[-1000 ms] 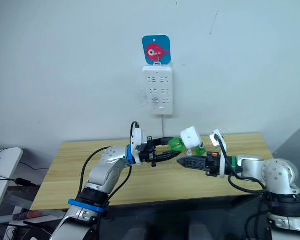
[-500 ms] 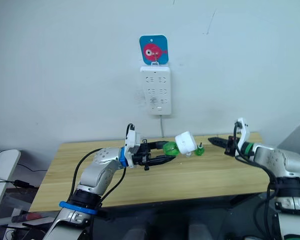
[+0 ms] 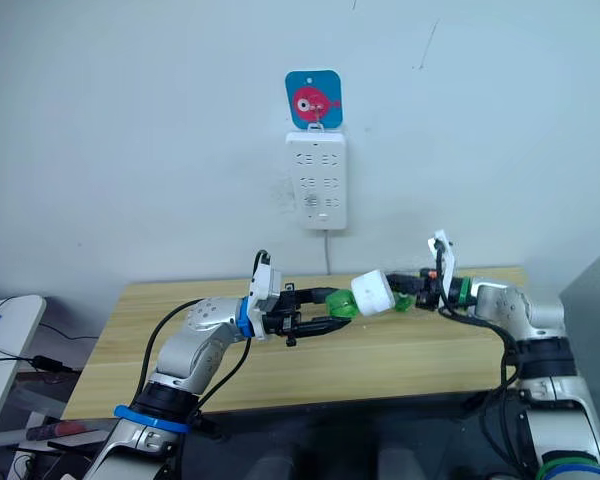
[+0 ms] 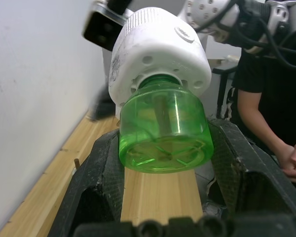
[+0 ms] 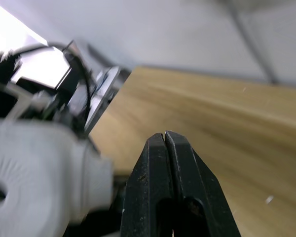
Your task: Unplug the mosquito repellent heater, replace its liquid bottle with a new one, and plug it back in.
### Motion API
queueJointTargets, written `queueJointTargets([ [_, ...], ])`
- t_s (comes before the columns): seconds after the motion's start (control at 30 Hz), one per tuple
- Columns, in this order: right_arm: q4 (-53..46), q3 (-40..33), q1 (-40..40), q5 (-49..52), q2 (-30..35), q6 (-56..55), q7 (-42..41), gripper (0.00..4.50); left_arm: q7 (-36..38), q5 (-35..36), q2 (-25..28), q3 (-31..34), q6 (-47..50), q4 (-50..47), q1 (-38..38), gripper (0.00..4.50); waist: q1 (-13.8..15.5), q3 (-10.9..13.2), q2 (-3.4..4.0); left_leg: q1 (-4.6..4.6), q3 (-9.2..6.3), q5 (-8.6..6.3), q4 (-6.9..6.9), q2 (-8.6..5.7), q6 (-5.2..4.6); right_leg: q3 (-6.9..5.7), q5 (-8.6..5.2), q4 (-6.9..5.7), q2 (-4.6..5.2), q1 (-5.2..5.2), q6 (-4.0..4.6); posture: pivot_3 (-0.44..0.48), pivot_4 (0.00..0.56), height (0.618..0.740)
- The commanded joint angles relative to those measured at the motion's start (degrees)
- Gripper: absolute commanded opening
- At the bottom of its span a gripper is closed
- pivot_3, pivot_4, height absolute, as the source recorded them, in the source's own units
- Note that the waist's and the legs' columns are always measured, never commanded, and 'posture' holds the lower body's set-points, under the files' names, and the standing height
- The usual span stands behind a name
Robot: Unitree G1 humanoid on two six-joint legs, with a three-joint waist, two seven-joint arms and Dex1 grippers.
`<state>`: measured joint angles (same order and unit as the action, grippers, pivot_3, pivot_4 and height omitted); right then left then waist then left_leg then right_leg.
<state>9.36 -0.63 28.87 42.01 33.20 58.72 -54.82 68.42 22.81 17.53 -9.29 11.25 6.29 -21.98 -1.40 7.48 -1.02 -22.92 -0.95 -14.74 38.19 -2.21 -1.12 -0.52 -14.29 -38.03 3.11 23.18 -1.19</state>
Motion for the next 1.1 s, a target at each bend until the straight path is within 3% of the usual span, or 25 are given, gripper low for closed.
queueJointTargets([
  [0.03,-7.8,-1.6,-2.2,3.5,2.9,3.2,-2.7,0.03,-0.7,0.9,-0.1,1.3,-1.2,-1.2,-0.7,2.24,0.0,0.0,0.00,0.01,-0.01,0.00,0.00,0.00,0.00,0.00,0.00,0.00,0.00,0.00,0.00,-0.034,0.086,0.740],
  [0.3,-17.5,-4.7,-5.4,10.0,6.7,9.3,-3.4,0.03,-1.0,0.4,0.1,1.5,-2.4,0.2,-0.7,2.24,-0.1,0.0,0.00,0.02,-0.03,0.00,-0.02,0.02,0.00,-0.02,0.00,-0.01,-0.02,0.00,0.00,-0.040,0.087,0.740],
  [0.67,-13.5,-10.1,5.1,17.5,-1.3,14.6,5.5,0.03,-0.8,0.1,0.3,1.1,-2.6,0.3,-0.2,2.24,-0.1,0.0,0.00,0.01,-0.02,0.00,-0.01,0.01,0.00,-0.02,0.00,0.01,-0.02,0.00,0.00,-0.042,0.092,0.740],
  [1.1,0.0,0.0,9.3,-3.1,-3.5,-1.7,10.1,0.03,0.1,1.4,0.6,0.2,-0.9,-1.8,0.6,2.24,-0.1,0.0,0.00,0.01,0.00,0.00,-0.02,0.00,0.00,0.00,0.00,-0.02,-0.01,0.02,0.00,-0.037,0.099,0.740],
])
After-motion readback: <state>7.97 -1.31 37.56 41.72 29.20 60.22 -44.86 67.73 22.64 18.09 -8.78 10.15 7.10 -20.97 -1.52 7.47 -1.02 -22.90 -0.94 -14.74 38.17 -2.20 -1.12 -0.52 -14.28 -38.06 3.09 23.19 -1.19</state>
